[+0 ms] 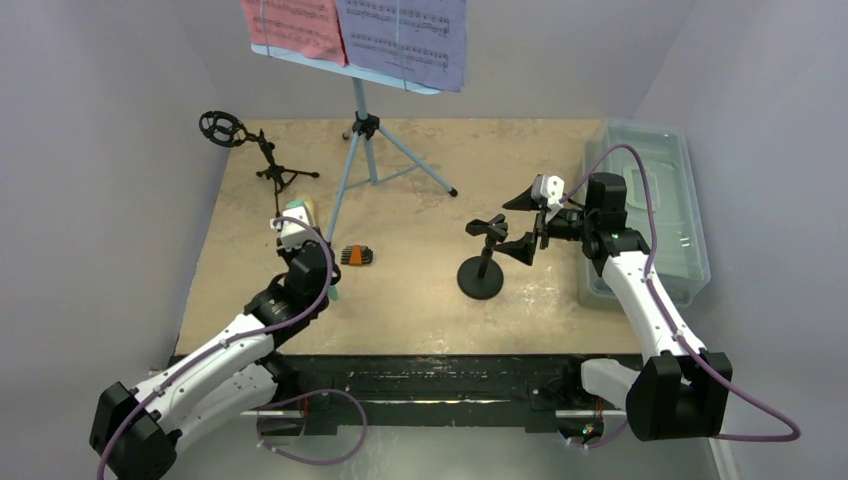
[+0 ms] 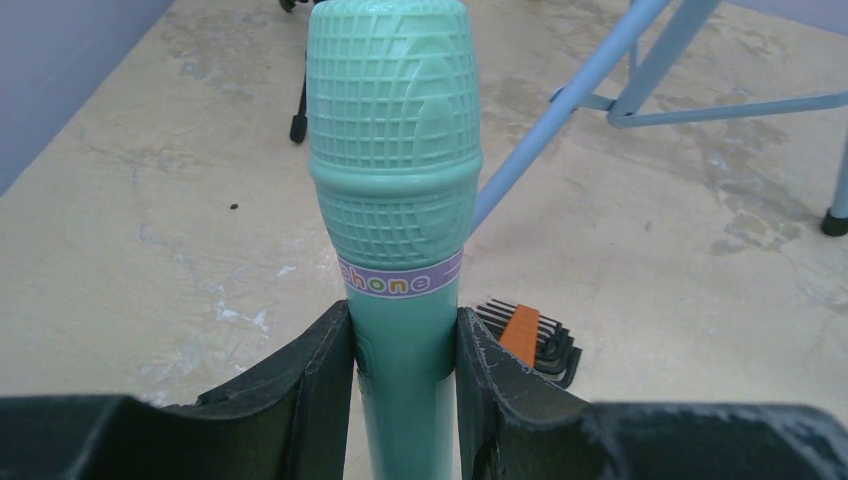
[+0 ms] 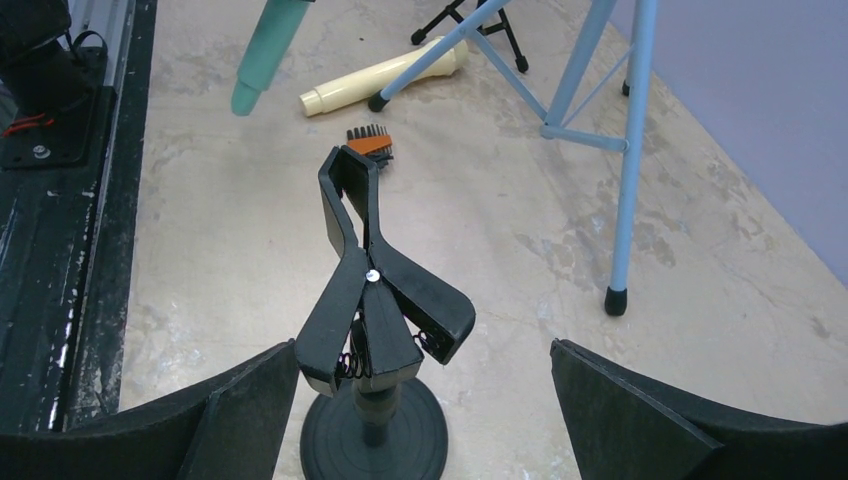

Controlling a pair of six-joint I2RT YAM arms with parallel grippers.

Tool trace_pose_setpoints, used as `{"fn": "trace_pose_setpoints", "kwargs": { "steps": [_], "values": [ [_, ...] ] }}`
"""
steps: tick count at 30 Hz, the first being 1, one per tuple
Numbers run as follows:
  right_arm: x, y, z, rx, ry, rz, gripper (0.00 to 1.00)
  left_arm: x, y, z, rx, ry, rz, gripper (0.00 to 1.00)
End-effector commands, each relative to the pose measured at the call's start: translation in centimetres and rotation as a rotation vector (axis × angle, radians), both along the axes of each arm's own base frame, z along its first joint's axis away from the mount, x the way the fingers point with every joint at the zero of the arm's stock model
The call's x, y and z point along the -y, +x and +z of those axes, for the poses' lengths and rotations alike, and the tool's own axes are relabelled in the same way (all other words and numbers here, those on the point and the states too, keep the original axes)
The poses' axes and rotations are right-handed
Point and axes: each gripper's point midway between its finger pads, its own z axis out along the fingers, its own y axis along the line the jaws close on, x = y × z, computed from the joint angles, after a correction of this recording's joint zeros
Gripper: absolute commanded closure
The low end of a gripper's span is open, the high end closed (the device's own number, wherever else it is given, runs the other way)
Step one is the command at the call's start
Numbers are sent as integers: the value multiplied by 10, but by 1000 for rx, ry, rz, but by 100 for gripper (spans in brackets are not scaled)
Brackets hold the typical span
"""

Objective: Pack up the instrument practice props
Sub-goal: Place the microphone at the center of the board.

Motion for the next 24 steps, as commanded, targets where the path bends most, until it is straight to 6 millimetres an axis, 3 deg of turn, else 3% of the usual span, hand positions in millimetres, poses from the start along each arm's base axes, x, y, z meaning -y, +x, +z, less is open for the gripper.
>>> {"fn": "trace_pose_setpoints", "kwargs": {
  "steps": [1,15,24],
  "values": [
    [1,1,9,28,1,-9,1,-19,3,11,34,-23,132,100],
    [2,0,9,27,2,-9,1,-52,12,-15,-38,17,296,100],
    [2,-1,9,29,3,-8,1,-72,30,-47,-134,59,377,98]
  ]
}}
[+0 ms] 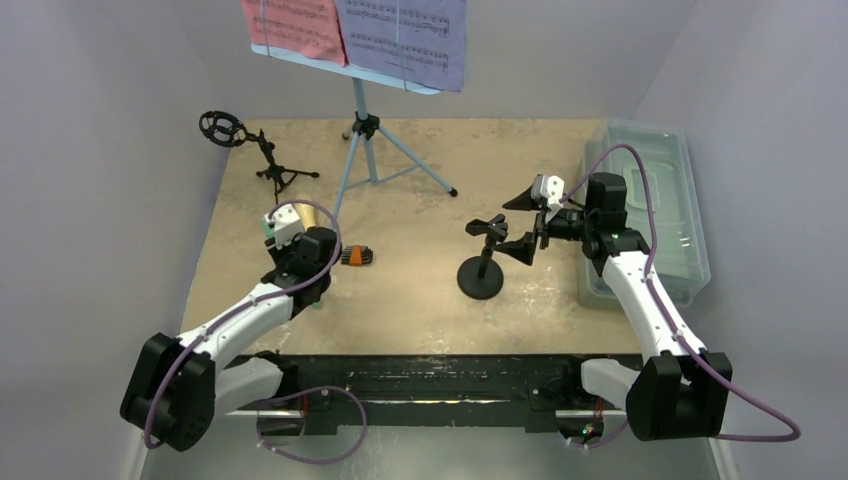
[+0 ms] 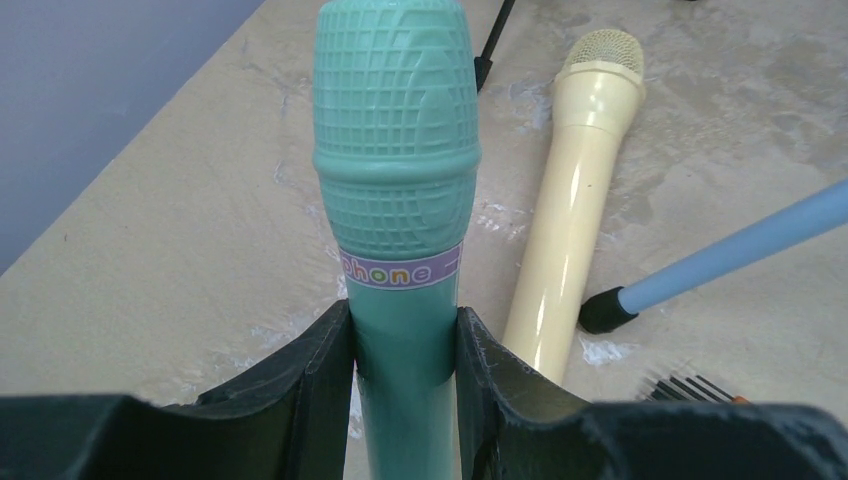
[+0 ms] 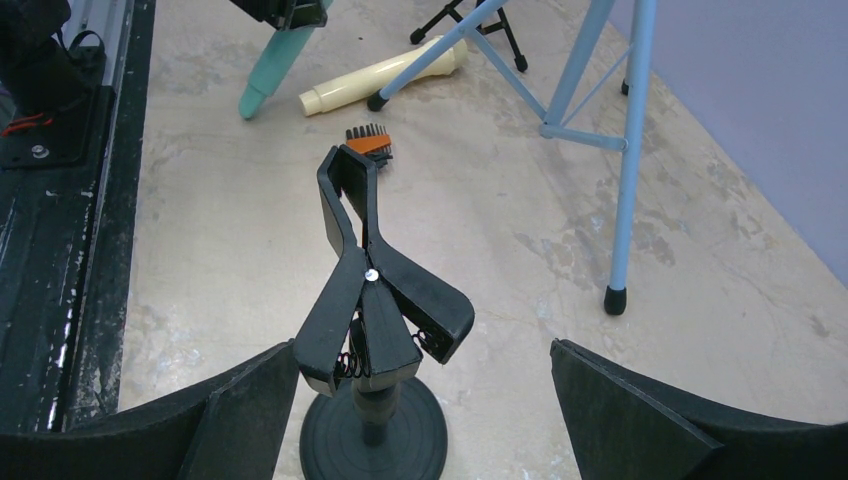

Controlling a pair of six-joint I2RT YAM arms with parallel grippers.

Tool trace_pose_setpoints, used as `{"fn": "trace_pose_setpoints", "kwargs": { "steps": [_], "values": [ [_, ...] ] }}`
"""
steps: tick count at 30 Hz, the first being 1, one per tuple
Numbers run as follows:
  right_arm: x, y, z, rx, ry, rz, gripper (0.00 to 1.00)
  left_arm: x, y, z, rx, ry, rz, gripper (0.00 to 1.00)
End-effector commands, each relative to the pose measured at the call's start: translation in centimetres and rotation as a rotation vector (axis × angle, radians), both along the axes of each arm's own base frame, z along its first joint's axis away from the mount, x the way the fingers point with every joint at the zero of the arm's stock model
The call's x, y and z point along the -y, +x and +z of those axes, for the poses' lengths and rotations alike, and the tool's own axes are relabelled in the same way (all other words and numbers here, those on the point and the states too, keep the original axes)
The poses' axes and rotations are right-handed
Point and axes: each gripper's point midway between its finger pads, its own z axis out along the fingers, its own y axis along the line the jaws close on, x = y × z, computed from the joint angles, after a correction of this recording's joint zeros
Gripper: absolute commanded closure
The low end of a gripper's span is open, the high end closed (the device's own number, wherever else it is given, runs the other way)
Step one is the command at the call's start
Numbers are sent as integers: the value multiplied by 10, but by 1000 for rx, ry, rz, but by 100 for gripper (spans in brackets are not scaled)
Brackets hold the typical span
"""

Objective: Pack up the instrument practice props
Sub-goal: Place the microphone at the center of the board.

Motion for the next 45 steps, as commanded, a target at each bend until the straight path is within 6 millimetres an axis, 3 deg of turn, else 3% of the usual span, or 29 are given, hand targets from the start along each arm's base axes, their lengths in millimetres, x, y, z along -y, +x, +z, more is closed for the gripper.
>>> {"fn": "trace_pose_setpoints", "kwargs": {
  "steps": [1,7,17,31,38,45],
  "values": [
    [1,-2,10,28,6,-2,1,-3,23,12,56,-38,45,96],
    [1,-2,10,29,7,-1,1,-5,37,-12,5,-90,33,89],
    [2,-2,9,25,7,1,1,-2,65,-31,-12,-177,-3,84],
    [1,-2,8,21,8,6,1,6,71,-53,-81,-291,13,58],
    [1,-2,7,17,9,7,1,6,63,-56,-95,-324,30,39],
    [1,-3,7,16,9,9,1,8,62,-57,-91,-343,21,38]
  ]
}}
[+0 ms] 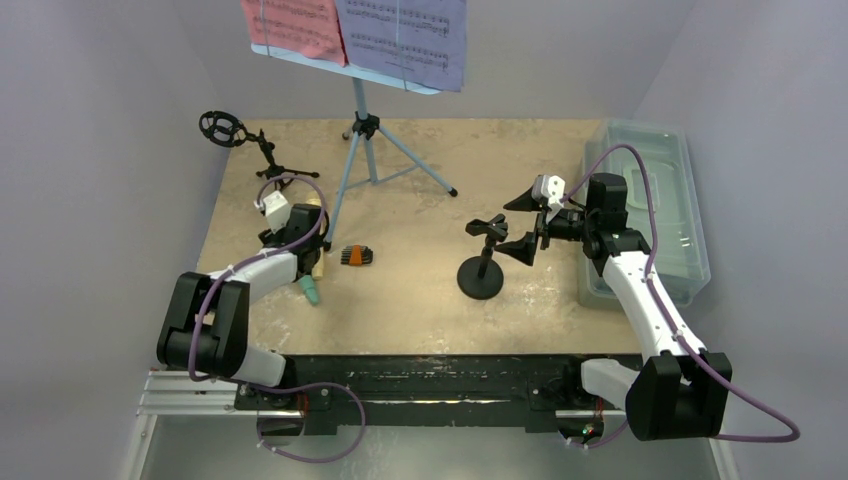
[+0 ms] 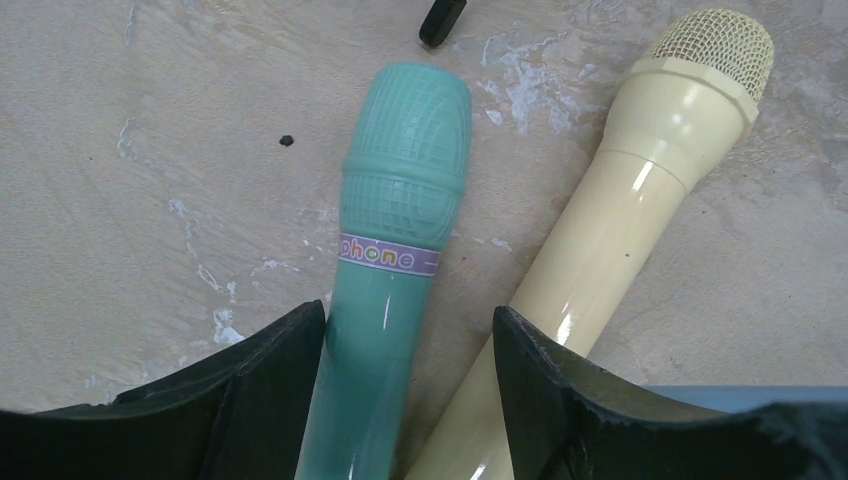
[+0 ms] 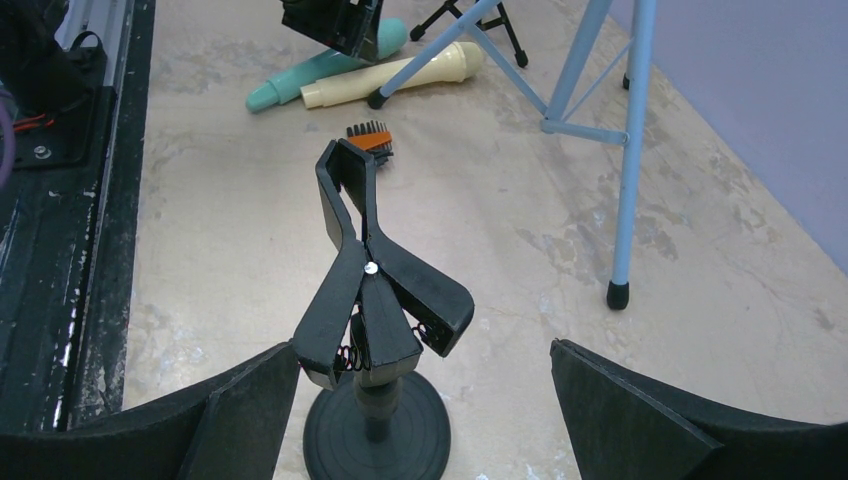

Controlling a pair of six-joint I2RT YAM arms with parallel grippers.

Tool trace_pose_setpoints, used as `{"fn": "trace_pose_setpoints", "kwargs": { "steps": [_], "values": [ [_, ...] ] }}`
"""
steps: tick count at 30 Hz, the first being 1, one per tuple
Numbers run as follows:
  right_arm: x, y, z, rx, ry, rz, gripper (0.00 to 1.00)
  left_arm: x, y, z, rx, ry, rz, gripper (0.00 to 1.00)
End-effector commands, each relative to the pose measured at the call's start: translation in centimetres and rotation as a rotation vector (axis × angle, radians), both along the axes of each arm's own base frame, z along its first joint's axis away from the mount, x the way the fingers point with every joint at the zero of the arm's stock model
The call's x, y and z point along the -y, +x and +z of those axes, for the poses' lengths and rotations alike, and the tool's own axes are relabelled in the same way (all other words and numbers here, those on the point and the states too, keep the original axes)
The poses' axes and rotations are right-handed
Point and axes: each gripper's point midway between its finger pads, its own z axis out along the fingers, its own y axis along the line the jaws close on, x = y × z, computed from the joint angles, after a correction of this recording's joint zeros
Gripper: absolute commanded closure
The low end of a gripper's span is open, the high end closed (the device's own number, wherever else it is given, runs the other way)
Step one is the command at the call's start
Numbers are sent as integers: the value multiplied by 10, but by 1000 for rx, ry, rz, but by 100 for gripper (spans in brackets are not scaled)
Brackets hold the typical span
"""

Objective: Pack up the instrument practice props
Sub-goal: Place the microphone at the center of the board.

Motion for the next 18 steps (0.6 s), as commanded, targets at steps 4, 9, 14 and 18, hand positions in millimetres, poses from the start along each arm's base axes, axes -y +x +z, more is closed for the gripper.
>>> {"fn": "trace_pose_setpoints", "kwargs": {
  "steps": [4,9,14,18],
  "values": [
    [0,-2,8,25,9,11,1,15,7,13,56,-91,-29,38],
    [0,-2,8,22,9,12,1,19,3,32,104,-116,-48,39],
    [0,-2,7,23,8,14,1,26,-6,51,158,-172,-79,40],
    [0,-3,7,20,8,16,1,32,-15,65,200,-213,-110,40]
  ]
}}
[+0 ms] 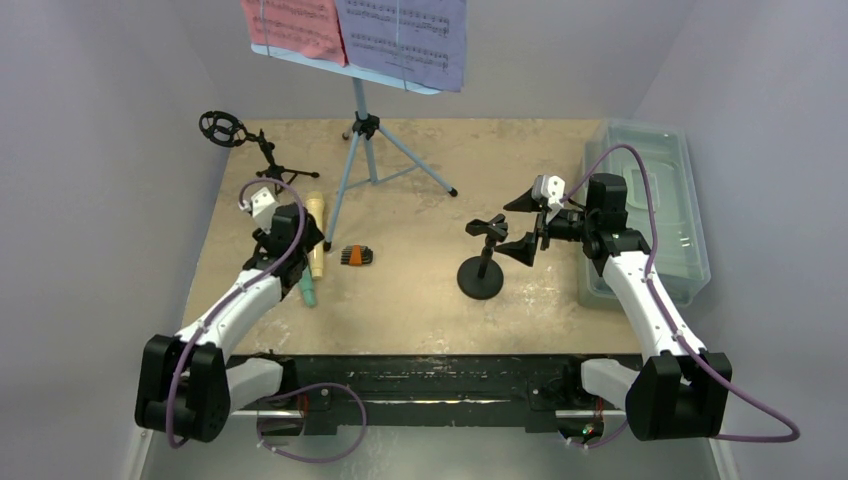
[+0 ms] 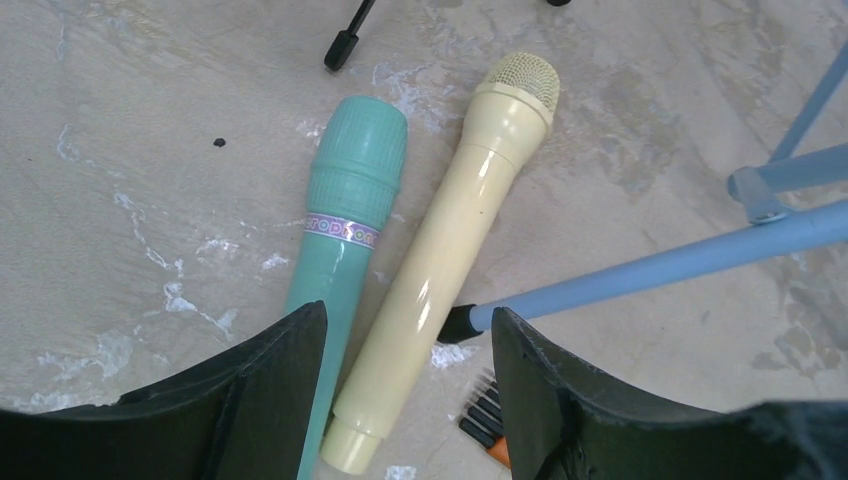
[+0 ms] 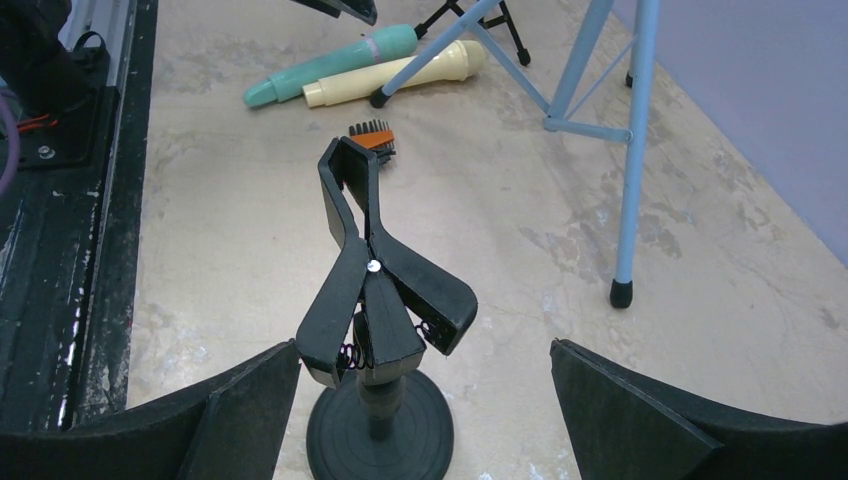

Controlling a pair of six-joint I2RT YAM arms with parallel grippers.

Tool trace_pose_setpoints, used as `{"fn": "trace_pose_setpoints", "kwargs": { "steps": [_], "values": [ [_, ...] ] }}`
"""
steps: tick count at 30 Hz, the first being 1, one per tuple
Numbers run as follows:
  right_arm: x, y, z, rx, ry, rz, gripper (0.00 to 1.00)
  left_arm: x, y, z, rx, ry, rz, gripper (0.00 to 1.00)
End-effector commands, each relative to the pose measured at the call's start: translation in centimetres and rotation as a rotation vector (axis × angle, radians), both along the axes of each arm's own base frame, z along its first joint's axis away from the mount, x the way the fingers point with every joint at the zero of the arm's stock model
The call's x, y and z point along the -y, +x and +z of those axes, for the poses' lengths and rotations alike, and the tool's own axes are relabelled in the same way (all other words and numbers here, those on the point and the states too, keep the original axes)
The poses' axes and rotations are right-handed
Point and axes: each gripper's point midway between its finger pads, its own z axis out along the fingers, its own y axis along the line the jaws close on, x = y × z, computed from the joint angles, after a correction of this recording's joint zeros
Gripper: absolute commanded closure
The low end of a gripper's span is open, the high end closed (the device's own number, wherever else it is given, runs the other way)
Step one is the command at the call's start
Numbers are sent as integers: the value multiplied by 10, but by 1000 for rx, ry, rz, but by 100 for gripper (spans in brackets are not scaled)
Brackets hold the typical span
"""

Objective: Pack up the instrument practice props
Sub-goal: Place the microphone at the center of the board.

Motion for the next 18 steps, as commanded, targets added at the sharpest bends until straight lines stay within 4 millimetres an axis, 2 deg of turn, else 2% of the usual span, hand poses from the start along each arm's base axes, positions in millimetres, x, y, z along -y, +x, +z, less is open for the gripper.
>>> {"fn": "trace_pose_setpoints", "kwargs": {
  "steps": [1,5,12,18],
  "values": [
    [0,-2,8,27,8,15,1,12,-12,10,36,-75,-50,40],
    [1,-2,8,26,7,14,1,34,-18,21,84,-140,-176,38],
    [1,-2,5,22,4,18,1,96,-39,45,249,-283,-557,30],
    [1,-3,4,20,1,23,1,138,-59,62,353,-382,-818,23]
  ]
}}
